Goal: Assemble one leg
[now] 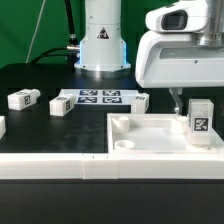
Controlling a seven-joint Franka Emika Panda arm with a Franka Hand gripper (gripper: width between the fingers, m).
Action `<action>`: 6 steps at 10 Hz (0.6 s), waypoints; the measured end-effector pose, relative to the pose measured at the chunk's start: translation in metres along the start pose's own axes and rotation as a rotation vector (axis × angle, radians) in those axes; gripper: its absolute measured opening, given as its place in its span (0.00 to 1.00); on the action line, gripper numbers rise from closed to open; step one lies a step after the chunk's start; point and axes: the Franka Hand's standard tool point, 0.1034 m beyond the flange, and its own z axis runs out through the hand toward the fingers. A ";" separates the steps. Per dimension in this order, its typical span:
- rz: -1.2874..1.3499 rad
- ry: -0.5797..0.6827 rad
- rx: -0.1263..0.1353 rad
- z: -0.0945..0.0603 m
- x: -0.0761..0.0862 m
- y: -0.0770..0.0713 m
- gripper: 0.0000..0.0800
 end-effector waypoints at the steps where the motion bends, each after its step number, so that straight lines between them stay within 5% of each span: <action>1: 0.000 0.000 0.000 0.000 0.000 0.000 0.47; 2: 0.015 0.000 0.000 0.000 0.000 0.001 0.36; 6: 0.345 -0.004 0.021 0.000 0.000 0.003 0.36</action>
Offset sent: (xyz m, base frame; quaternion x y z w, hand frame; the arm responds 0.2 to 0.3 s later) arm 0.0000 0.0000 0.0000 0.0000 0.0000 0.0000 1.0000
